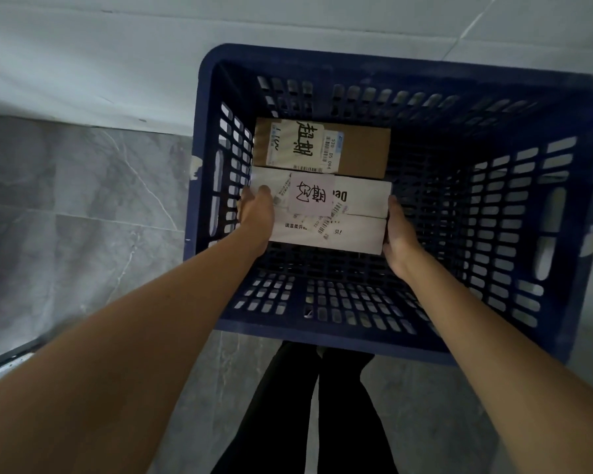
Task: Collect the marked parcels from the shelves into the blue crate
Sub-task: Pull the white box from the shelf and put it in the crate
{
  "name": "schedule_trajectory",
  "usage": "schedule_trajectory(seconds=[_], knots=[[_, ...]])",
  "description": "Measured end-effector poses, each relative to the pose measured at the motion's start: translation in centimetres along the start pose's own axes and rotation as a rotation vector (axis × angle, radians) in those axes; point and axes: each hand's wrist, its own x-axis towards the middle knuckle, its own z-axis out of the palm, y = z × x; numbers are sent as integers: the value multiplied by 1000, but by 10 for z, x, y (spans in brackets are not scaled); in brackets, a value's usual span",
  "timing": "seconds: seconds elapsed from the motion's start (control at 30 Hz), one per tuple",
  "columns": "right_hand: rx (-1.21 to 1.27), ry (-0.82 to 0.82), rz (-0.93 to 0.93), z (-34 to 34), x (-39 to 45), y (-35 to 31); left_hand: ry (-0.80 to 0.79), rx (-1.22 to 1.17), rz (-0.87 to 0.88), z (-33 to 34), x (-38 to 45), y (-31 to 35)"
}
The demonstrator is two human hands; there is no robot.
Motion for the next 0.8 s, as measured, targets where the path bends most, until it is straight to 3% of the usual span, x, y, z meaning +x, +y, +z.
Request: schedule_trajectory(seconds=[0.13,0.43,0.6,0.8], knots=[[-10,14,-3,5,0,-1,35,-49,67,2,-3,-5],[-61,69,-69,13,-4,4,47,218,341,-3,-19,-28],[-262,215,-440,19,-34,-5,-52,347,513,-8,-36,-11],[-594,203,-880,27,-86,-37,-39,544,767,-23,-79,23]])
